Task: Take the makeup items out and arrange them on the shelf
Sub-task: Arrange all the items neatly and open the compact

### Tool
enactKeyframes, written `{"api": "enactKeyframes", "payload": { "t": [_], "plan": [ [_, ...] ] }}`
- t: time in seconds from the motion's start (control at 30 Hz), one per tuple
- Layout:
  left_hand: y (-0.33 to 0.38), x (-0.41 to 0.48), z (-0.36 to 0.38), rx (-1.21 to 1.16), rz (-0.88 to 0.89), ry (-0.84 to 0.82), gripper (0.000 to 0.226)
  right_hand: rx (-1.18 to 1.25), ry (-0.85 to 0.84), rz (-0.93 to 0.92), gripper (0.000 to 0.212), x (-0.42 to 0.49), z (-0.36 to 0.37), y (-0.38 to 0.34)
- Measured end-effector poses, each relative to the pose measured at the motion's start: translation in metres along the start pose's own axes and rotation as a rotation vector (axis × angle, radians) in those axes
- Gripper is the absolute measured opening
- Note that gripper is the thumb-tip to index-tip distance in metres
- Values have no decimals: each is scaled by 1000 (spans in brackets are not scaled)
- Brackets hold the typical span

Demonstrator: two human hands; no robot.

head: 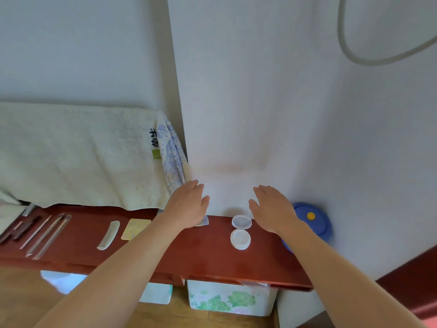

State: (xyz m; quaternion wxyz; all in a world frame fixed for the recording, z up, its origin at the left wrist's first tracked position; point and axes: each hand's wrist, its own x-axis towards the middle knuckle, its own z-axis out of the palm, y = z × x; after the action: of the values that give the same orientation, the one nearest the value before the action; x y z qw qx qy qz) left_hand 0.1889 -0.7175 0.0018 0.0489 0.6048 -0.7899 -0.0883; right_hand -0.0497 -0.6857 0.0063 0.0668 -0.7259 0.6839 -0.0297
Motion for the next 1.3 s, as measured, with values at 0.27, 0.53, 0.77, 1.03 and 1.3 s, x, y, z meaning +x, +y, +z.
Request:
{"api": "enactKeyframes", "payload": {
  "t": [0.27, 0.53, 0.77, 1.03, 1.3],
  "plan": [
    [6, -38, -9, 50, -54, 122, 43, 16, 16, -100, 44, -17, -15, 2],
    [-10, -98, -8, 82, -224, 142, 41, 29, 22, -272, 47, -29, -12, -27],
    [-34, -154, -30, 59, -323, 150, 41, 15, 40, -422, 42, -41, -15, -86],
    [-96, -223, -48, 108, -430, 207, 42, 133, 80, -527, 39, -63, -9, -174],
    [-165, -308, -56, 114, -504, 207, 48, 65, 38, -630, 47, -97, 10, -280]
  ]
}}
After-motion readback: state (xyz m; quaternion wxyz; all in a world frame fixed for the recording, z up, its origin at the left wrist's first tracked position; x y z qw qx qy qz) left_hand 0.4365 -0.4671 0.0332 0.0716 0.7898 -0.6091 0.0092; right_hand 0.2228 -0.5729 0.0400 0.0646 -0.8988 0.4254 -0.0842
